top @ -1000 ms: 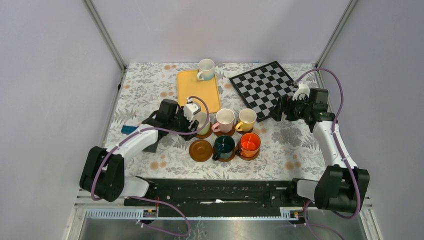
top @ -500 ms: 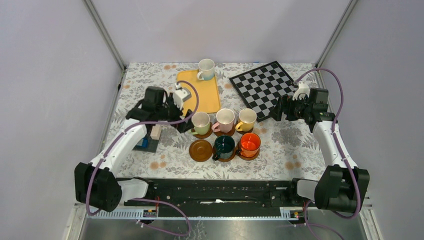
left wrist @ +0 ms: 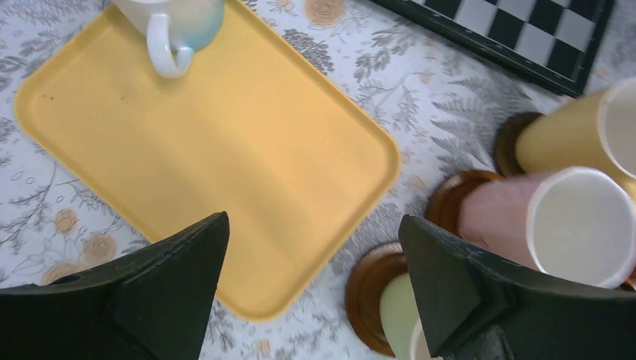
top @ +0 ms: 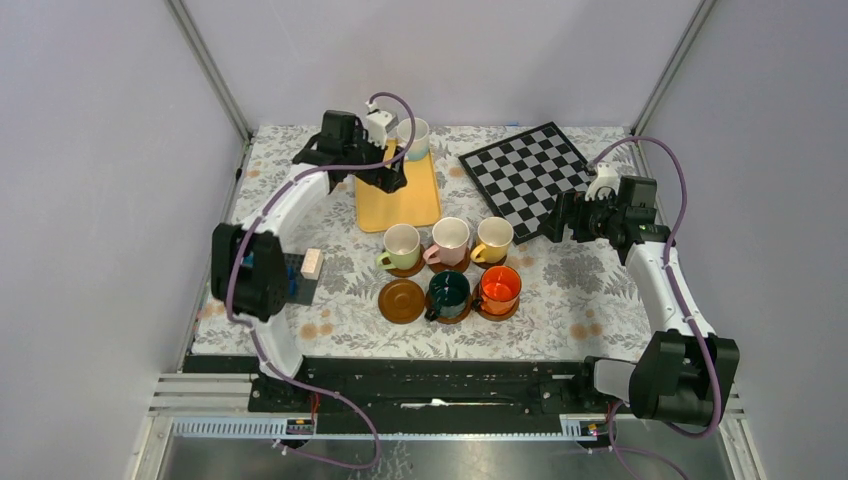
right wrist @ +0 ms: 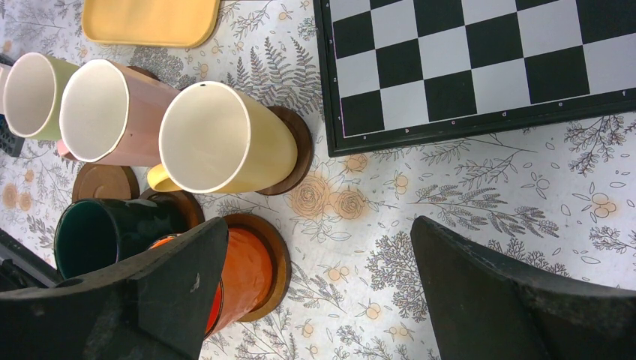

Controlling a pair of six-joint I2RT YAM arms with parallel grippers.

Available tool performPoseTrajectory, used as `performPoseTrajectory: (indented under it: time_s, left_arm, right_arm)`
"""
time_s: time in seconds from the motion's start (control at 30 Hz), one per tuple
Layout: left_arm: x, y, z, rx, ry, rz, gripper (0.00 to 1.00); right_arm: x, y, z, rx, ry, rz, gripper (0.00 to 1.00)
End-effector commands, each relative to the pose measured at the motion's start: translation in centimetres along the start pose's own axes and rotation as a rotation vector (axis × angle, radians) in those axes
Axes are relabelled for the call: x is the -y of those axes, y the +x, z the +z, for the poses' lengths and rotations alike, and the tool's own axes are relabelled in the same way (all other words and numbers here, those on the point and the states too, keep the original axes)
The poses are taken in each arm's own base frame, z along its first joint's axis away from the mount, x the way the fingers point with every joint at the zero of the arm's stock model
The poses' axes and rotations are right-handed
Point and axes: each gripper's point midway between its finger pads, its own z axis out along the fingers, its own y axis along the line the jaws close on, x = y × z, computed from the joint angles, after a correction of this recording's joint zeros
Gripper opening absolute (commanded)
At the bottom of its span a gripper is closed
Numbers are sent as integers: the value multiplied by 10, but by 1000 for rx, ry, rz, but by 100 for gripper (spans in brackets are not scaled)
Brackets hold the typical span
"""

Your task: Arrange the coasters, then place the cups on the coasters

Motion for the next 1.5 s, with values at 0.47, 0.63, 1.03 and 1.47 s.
performPoseTrajectory:
  time_s: [0.47,0.63,1.03,1.47]
  left_arm:
    - [-107,-29,126,88,-187,-54,91]
    - [-117,-29,150,105,-176,-49,88]
    - [-139,-24,178,110,-220,-32,55]
    - [-103,-12,113,46,-182,14,0]
  right_arm:
    - [1,-9,-2,27,5,-23,98]
    - [6,-4,2,9,17,-21,98]
    - [10,0,5,-5,27,-22,98]
    - [7,0,3,0,15,-28,98]
